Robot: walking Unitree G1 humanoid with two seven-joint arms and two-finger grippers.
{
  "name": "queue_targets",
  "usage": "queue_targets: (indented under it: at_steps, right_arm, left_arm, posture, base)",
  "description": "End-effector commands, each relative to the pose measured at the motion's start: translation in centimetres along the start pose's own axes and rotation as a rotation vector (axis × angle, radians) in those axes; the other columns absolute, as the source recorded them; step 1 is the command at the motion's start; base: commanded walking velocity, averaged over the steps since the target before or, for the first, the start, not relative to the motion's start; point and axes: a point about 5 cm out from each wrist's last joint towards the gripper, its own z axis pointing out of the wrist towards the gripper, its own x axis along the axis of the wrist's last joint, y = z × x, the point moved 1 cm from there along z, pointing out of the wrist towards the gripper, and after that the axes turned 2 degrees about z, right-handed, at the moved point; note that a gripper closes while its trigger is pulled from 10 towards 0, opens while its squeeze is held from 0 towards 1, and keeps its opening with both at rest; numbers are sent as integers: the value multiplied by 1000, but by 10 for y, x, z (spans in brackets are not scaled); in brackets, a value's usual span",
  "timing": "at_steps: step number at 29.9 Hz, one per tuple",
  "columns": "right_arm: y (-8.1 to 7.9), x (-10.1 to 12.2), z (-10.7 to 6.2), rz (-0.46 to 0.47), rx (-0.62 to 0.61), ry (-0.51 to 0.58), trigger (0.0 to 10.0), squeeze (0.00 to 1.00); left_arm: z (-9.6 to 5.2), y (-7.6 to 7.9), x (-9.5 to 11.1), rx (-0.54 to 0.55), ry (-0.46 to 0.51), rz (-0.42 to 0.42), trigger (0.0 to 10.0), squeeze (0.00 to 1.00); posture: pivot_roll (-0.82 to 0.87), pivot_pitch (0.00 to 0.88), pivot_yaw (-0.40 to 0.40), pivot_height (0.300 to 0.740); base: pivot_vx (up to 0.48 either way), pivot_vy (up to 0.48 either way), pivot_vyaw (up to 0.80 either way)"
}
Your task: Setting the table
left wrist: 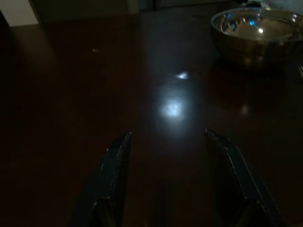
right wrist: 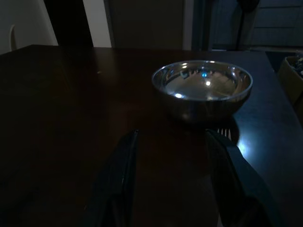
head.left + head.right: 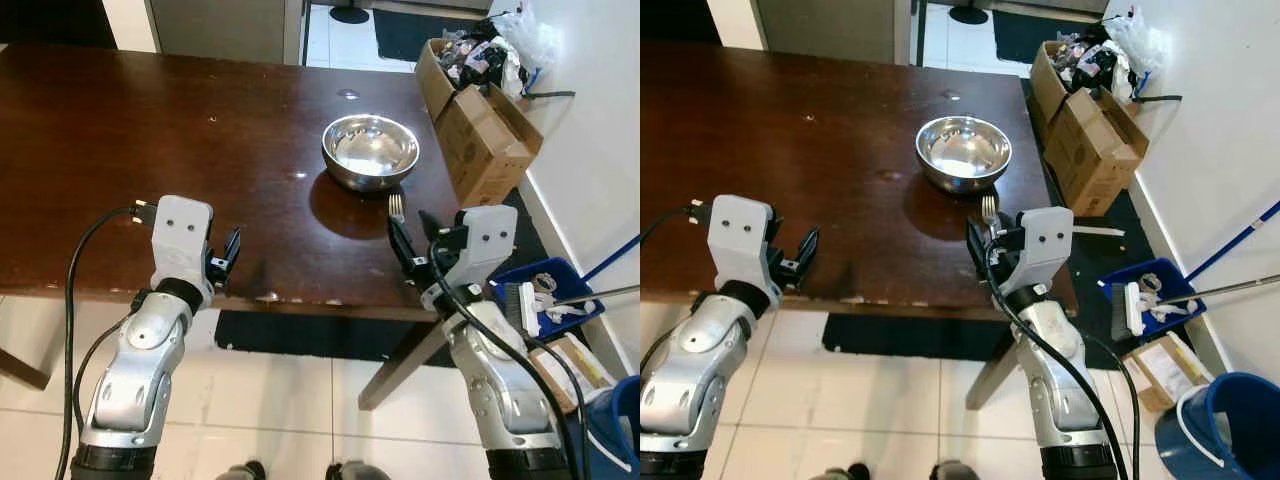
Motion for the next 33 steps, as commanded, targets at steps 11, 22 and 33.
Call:
queue_targets:
  at_steps: [11,22,33]
  right_arm:
    - [2,-4,-2,8,-11,-13,10000,0]
    - [2,-6,-4,28,-22,-16,10000,0]
    - [2,-5,-4,41,-24,-15,10000,0]
  left_arm:
    - [0,1,-5,-9,-15,5,10000,0]
    - [0,2,-5,-15,-16,6,10000,0]
    - [0,2,-5,-16,-17,7,10000,0]
  posture:
    - [-115,30,-8,740]
    - [-115,33,-5,740]
    - [-118,40,-4,740]
  base:
    - [-399,0,0]
    - [-400,0,0]
    - [-398,0,0]
